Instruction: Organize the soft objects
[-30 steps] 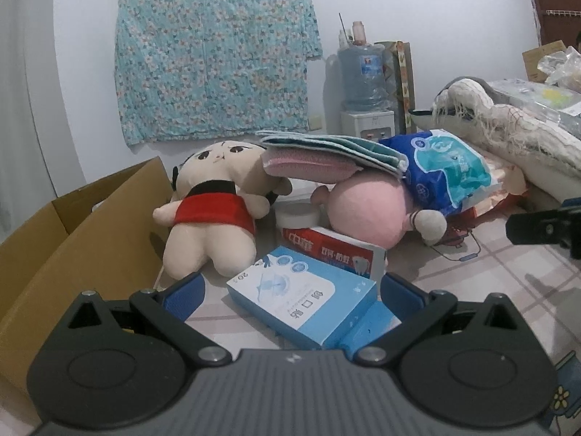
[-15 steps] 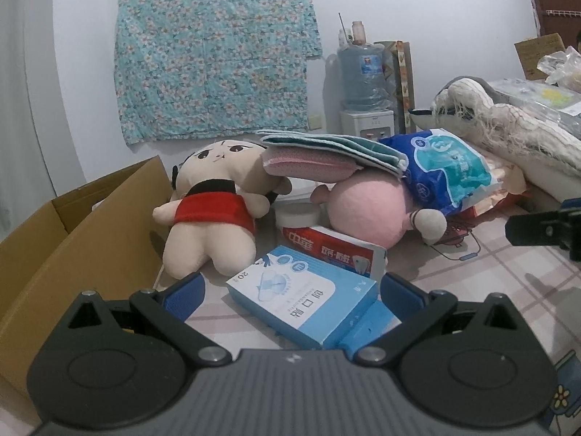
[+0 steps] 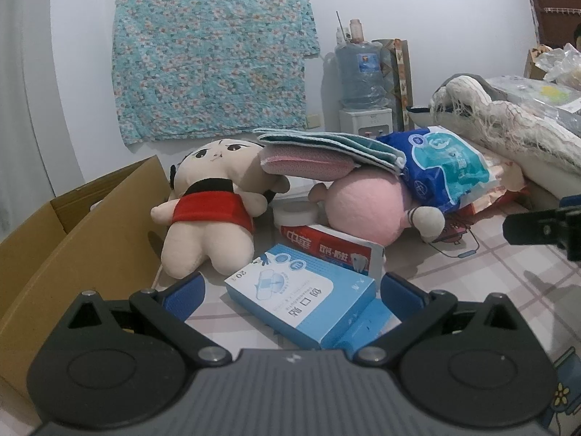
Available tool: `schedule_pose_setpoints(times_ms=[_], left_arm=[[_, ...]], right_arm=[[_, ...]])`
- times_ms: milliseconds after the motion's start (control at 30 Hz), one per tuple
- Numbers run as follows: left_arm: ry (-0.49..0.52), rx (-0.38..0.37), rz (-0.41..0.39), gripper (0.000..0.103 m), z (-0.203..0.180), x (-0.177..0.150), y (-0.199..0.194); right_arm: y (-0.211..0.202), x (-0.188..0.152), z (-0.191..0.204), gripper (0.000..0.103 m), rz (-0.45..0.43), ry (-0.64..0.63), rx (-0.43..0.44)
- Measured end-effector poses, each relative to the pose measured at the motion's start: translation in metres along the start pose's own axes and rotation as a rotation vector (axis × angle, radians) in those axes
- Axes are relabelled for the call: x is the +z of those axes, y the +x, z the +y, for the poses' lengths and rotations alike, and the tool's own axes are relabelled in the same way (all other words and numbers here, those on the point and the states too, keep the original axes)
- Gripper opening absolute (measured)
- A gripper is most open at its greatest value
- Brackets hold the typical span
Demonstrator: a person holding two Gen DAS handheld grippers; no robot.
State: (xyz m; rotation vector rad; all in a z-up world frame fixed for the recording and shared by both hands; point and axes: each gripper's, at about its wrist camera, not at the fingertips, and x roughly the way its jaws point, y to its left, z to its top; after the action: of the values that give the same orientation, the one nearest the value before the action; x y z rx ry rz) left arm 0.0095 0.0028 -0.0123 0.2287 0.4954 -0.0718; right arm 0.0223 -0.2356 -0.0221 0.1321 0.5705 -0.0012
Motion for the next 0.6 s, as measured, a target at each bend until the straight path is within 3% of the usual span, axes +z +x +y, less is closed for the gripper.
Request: schedule_pose_setpoints(times_ms=[600], left_arm=[[0.021, 0.003, -0.006, 0.103, -0.0031, -0.001, -0.0017]], right_arm=[[-0.0004, 0.0003, 0.0015, 0.102, -0.004, -0.01, -0.003]])
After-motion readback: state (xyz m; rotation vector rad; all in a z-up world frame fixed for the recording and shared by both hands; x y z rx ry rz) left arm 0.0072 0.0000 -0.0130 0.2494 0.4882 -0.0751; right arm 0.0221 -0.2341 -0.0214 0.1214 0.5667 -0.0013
